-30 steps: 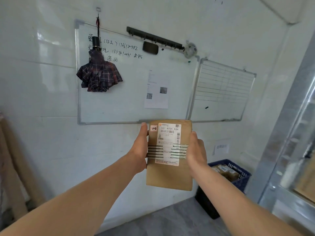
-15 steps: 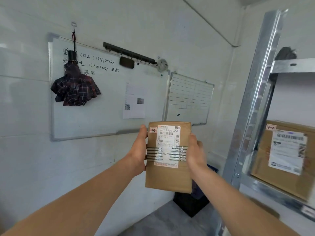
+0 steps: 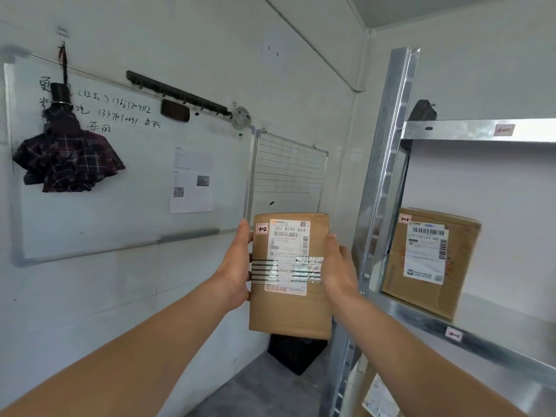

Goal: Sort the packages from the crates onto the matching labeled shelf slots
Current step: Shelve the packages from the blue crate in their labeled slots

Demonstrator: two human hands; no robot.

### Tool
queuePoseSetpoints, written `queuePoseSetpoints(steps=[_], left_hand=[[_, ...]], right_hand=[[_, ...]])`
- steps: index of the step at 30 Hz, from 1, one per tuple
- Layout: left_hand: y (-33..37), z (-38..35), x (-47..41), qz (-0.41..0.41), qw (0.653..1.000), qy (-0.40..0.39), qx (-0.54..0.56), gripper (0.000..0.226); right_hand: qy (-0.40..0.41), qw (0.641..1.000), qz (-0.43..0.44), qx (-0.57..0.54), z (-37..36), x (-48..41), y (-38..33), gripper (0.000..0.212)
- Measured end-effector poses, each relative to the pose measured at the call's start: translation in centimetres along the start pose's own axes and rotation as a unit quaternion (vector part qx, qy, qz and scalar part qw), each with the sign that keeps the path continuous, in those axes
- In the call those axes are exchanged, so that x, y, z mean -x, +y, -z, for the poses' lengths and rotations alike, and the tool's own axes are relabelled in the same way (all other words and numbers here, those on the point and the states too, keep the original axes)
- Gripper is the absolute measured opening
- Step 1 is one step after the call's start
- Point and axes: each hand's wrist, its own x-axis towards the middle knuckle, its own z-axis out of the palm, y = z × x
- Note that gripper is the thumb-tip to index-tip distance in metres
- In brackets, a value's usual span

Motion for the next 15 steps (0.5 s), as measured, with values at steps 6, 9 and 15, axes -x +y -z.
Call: queuePoseSetpoints(steps=[6, 9, 15], left_hand=[[-0.3, -2.6, 1.3, 0.001, 1.0, -0.021, -0.002, 0.062], [-0.6, -4.3, 2.5, -0.002, 0.999, -0.032, -0.004, 0.056], [-0.9, -8.3, 5.1, -0.005, 0.998, -0.055, 0.0, 0.052]], right_hand=[[0.013, 1.0, -0.024, -0.001, 2.8, 0.7, 0.6, 0.05], [0.026, 0.999, -0.022, -0.005, 5.0, 1.5, 0.5, 0.056], [0.053, 0.998, -0.015, 0.005, 10.1, 2.7, 0.1, 0.06]])
